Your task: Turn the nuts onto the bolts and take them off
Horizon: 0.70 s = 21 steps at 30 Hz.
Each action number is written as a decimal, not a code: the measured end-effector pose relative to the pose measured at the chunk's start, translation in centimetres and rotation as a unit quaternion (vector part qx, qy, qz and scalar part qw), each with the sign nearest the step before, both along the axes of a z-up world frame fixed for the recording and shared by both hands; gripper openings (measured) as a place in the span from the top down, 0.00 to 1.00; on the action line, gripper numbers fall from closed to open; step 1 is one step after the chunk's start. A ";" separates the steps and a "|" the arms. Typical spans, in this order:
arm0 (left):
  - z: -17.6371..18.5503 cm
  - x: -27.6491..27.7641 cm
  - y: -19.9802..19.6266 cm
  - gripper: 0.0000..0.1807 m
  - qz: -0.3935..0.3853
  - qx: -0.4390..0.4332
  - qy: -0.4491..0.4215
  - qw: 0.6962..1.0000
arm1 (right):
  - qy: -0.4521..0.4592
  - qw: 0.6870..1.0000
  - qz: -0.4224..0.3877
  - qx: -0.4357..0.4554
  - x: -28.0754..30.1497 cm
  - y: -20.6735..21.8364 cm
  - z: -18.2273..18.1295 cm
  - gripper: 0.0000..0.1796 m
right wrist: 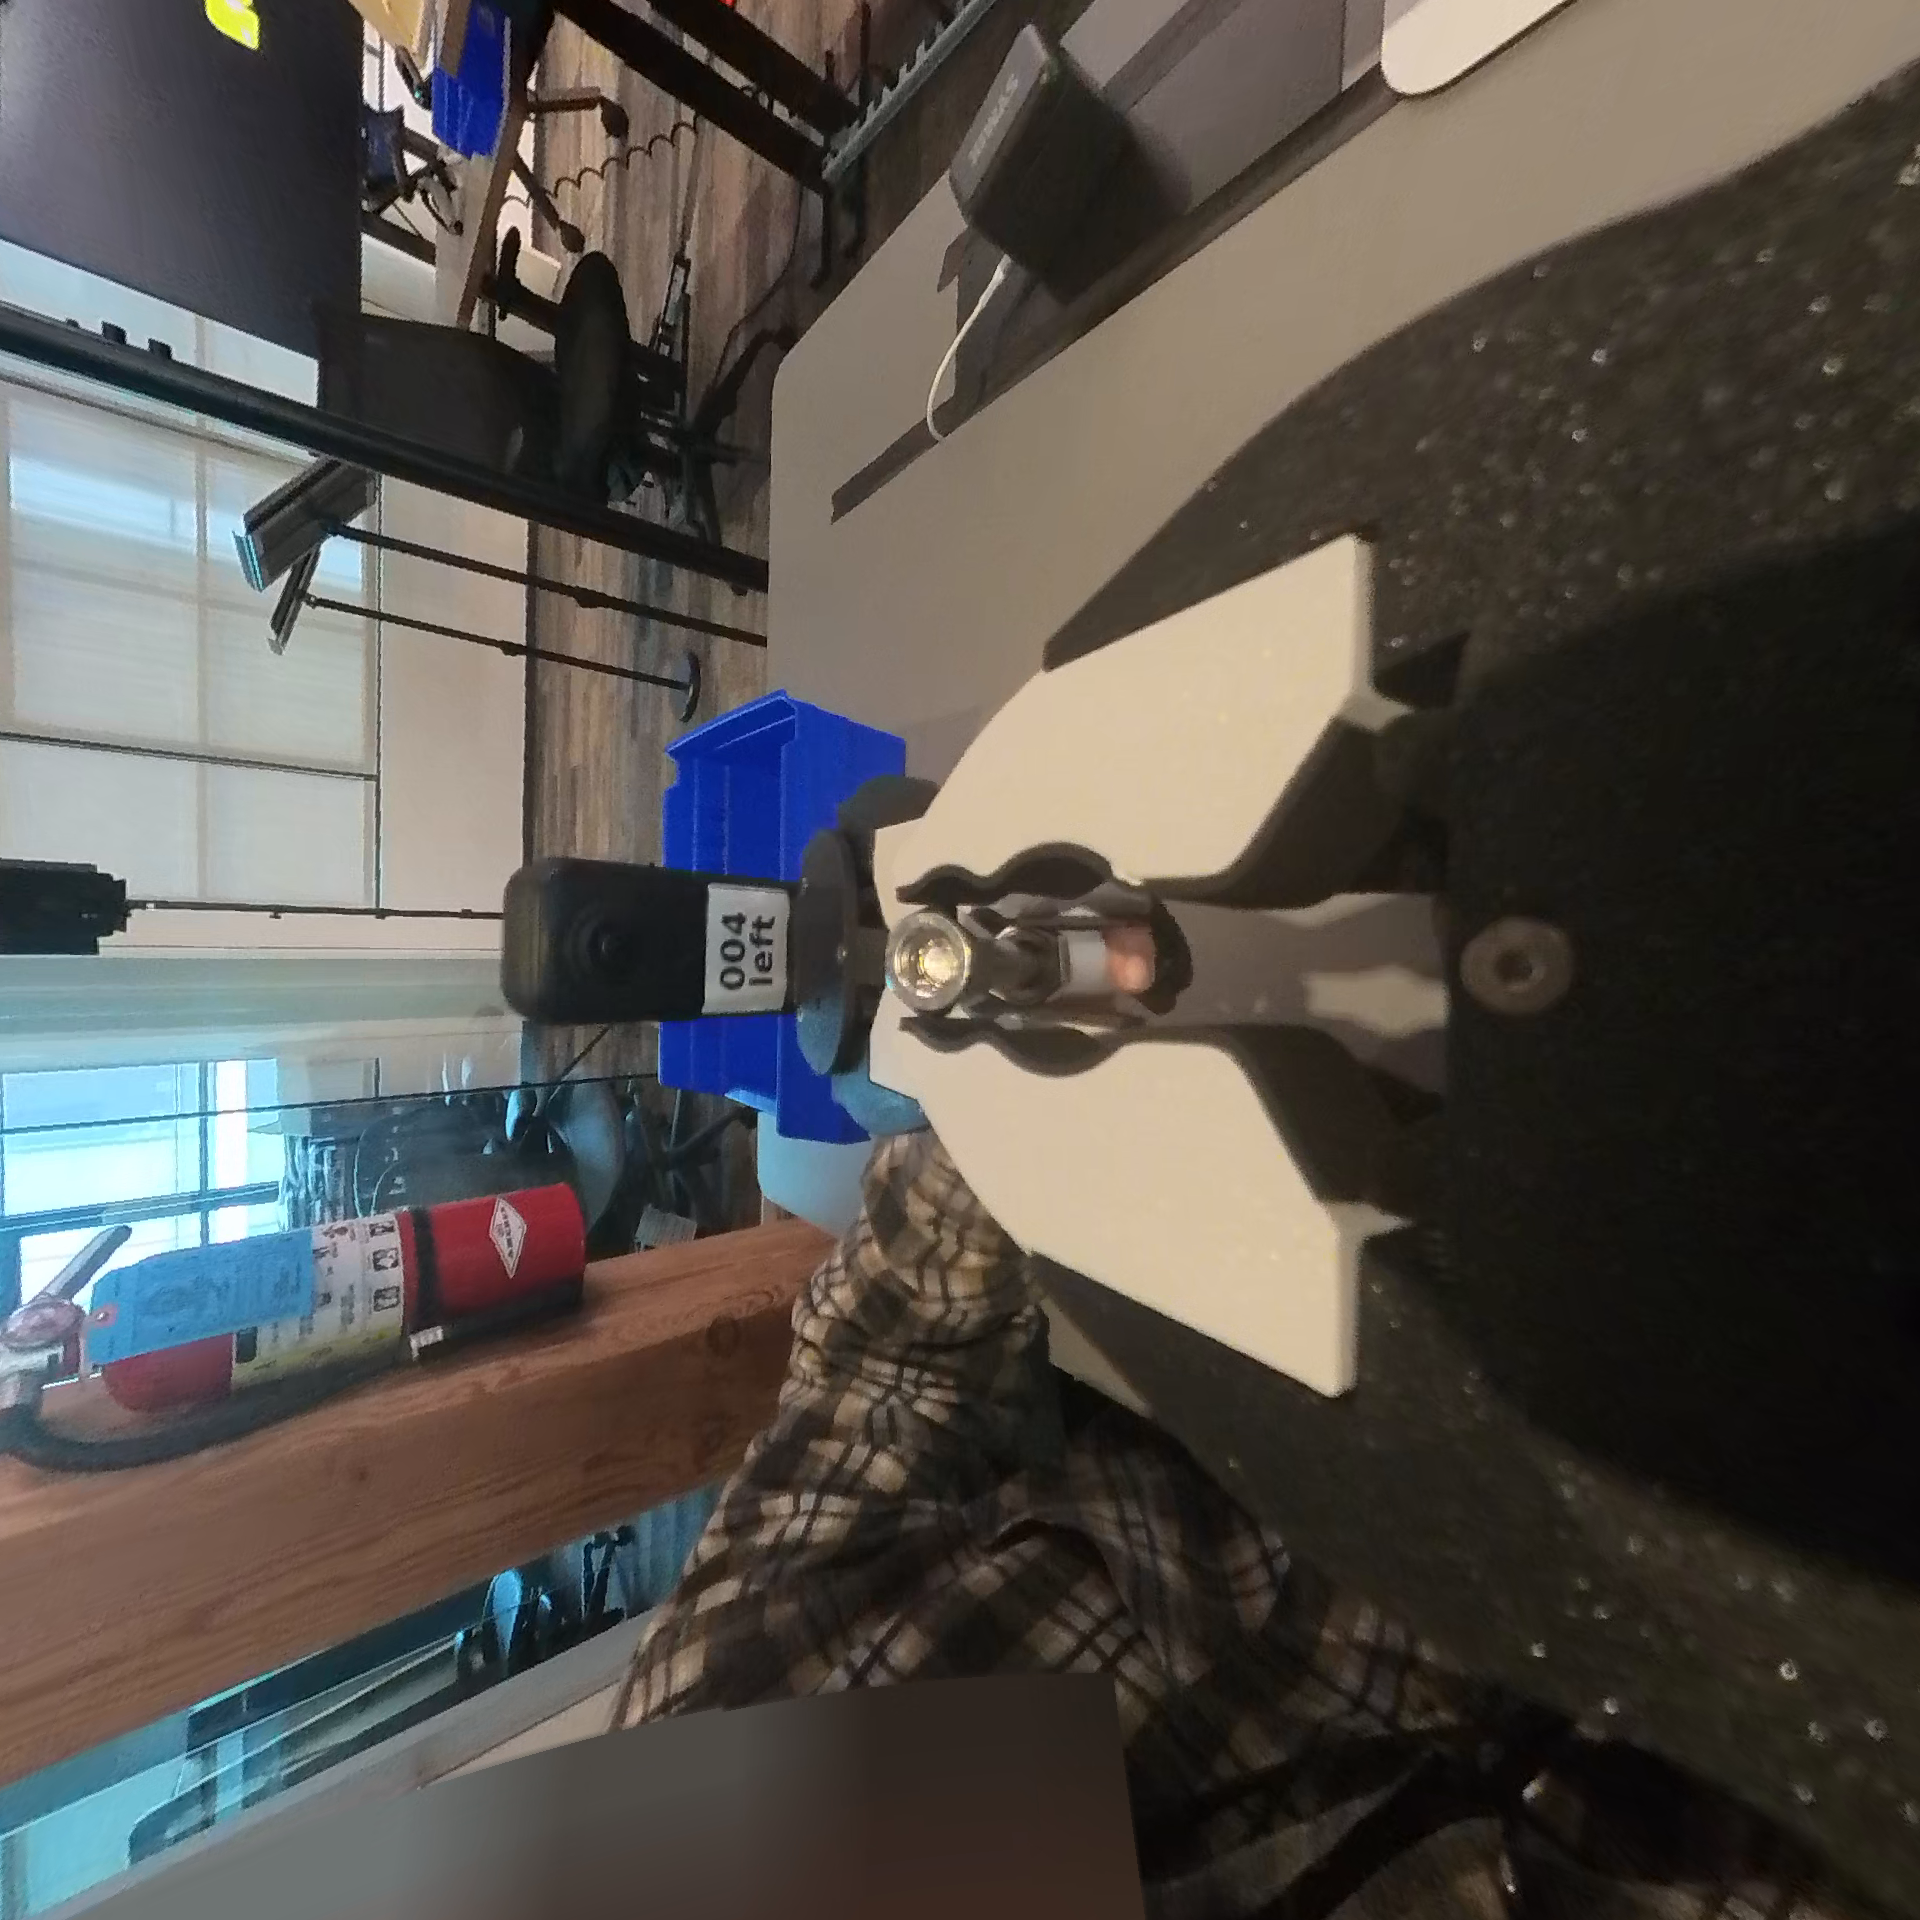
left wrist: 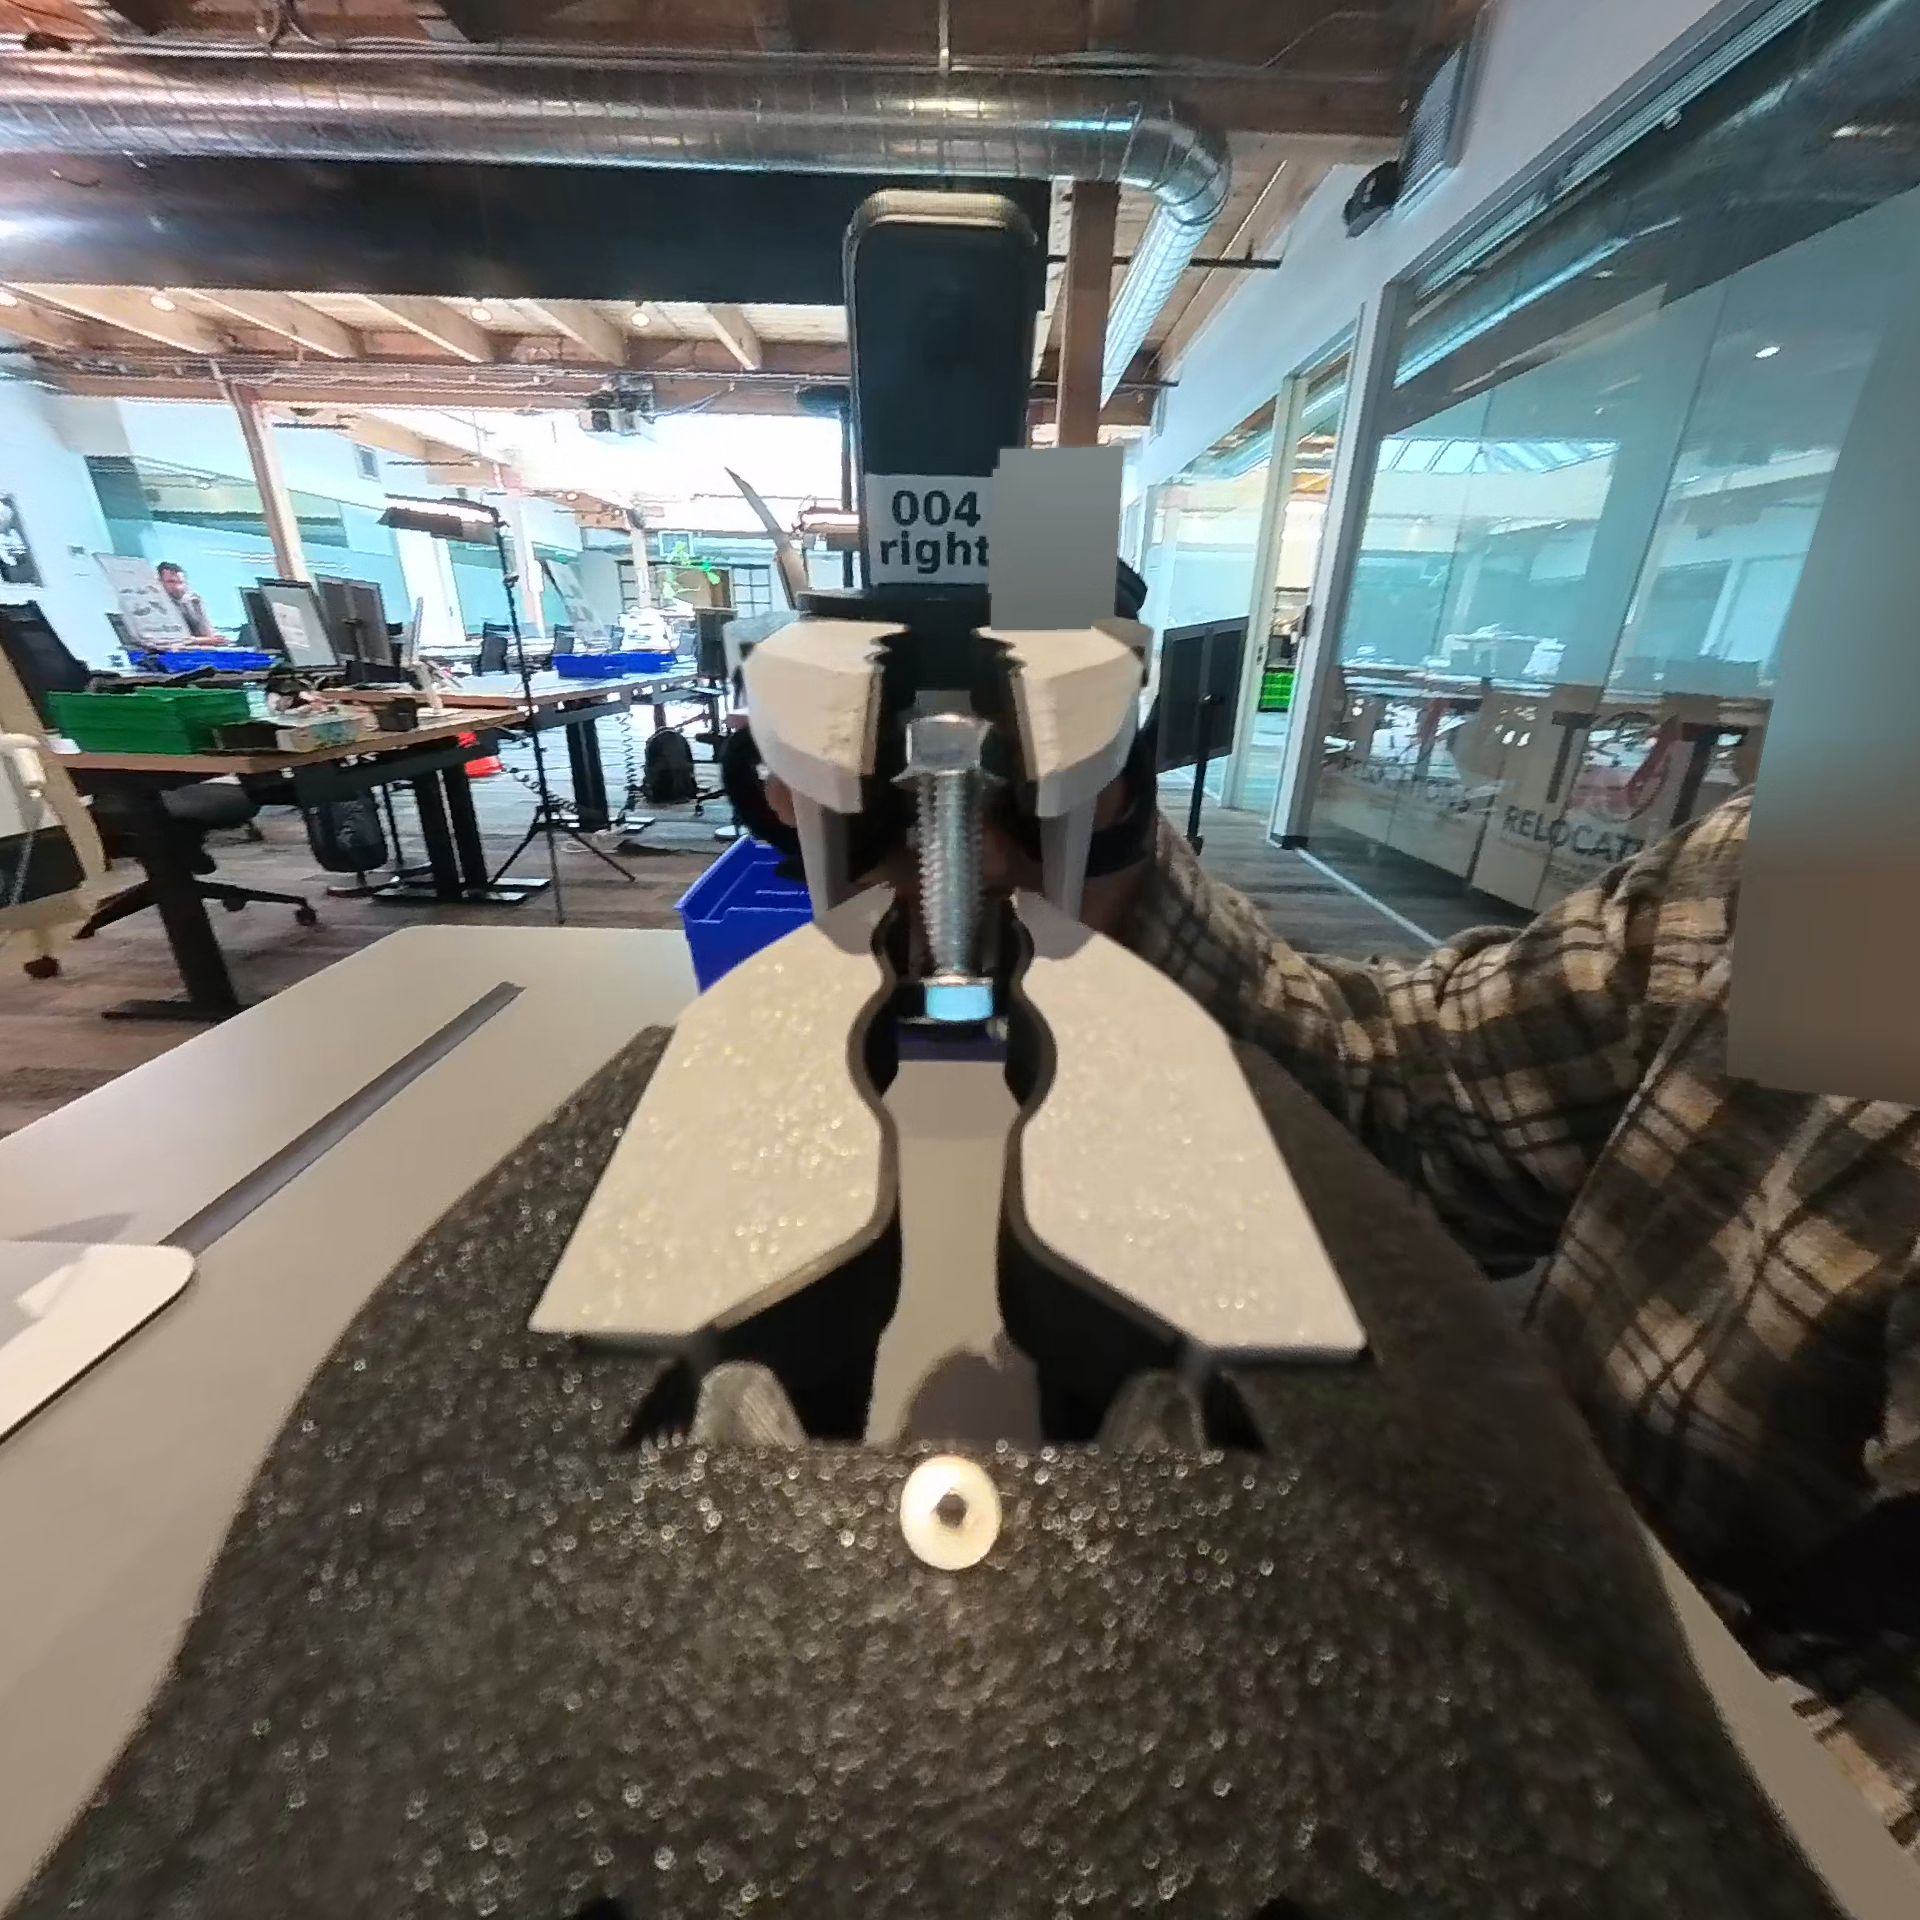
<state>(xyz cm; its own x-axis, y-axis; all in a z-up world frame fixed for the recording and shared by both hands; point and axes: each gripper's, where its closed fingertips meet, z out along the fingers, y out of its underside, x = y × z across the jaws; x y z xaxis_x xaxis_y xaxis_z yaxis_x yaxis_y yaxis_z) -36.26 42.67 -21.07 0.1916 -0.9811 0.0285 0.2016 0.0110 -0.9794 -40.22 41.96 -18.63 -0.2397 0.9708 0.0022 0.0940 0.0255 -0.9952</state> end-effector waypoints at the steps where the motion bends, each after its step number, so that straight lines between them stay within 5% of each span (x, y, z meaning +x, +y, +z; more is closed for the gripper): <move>1: 0.0 0.0 -0.1 0.92 -0.003 -0.001 -0.003 1.000 | 0.000 1.000 0.001 0.000 0.0 0.0 0.0 0.89; 17: 0.4 -0.6 0.3 0.92 0.006 -0.005 -0.020 1.000 | -0.003 1.000 -0.013 0.000 0.0 0.2 0.2 0.84; 21: 0.2 -0.2 0.1 0.92 0.007 0.005 -0.008 1.000 | -0.006 1.000 -0.017 -0.002 -0.2 0.3 0.0 0.90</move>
<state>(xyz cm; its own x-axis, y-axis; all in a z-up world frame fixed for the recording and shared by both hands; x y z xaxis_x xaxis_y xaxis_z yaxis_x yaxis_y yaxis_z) -36.45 42.75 -20.84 0.2042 -0.9787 0.0224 0.2168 0.0228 -0.9760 -40.41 42.26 -18.67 -0.2071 0.9783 -0.0045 0.1068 0.0181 -0.9941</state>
